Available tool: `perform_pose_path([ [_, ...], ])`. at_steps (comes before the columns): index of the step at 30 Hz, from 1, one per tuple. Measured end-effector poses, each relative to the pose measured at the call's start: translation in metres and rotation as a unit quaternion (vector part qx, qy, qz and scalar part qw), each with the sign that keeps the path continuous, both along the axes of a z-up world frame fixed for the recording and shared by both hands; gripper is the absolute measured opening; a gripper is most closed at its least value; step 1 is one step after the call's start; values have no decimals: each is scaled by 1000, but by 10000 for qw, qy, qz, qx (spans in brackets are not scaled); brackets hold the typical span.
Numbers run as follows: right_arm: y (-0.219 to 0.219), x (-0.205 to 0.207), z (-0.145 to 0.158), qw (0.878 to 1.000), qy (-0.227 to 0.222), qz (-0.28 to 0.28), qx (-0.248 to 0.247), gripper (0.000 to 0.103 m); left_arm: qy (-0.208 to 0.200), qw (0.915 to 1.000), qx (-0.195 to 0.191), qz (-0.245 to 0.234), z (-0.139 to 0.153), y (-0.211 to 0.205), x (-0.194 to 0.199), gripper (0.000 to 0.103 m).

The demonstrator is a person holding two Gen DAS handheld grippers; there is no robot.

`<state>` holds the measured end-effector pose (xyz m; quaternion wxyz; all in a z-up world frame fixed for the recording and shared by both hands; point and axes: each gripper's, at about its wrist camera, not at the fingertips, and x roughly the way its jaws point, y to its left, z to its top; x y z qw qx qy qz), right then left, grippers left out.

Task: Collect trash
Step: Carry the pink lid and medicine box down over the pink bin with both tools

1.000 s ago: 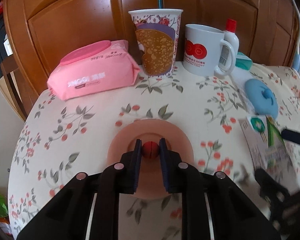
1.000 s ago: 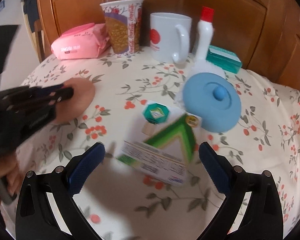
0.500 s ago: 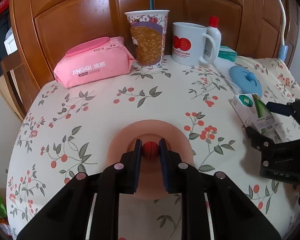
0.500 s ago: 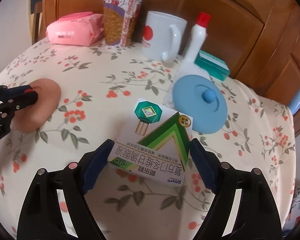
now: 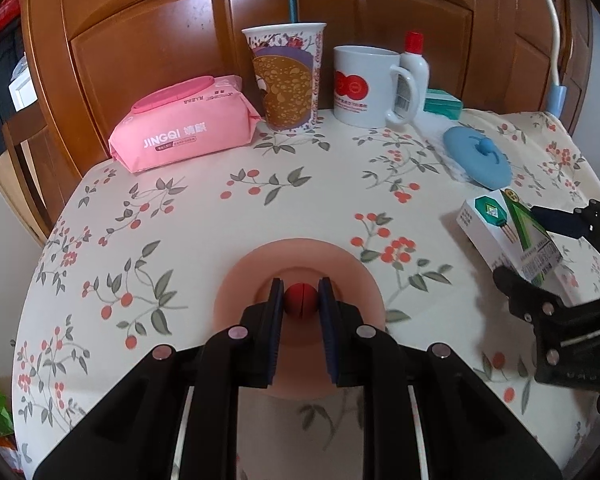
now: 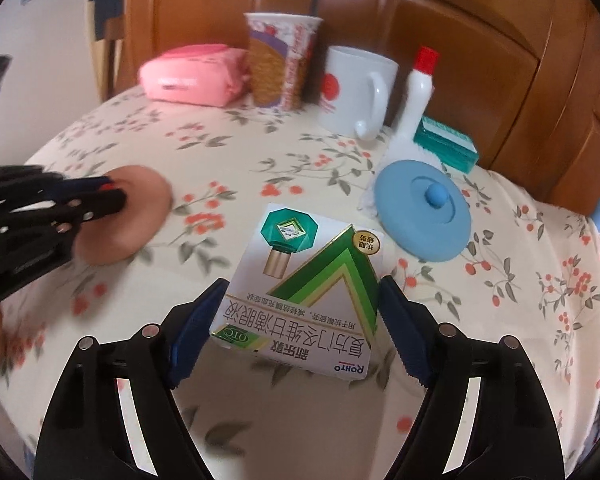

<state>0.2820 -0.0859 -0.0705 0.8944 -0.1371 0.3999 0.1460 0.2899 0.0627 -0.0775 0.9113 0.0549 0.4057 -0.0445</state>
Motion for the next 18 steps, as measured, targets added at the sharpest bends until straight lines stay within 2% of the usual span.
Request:
perform_pose_path([
  [10, -11, -53, 15, 9998, -86, 143, 140, 77, -175, 9997, -115, -154, 15, -16, -45, 18],
  [18, -13, -120, 34, 9987, -242, 368, 249, 77, -344, 9987, -146, -360, 40, -32, -112, 18],
])
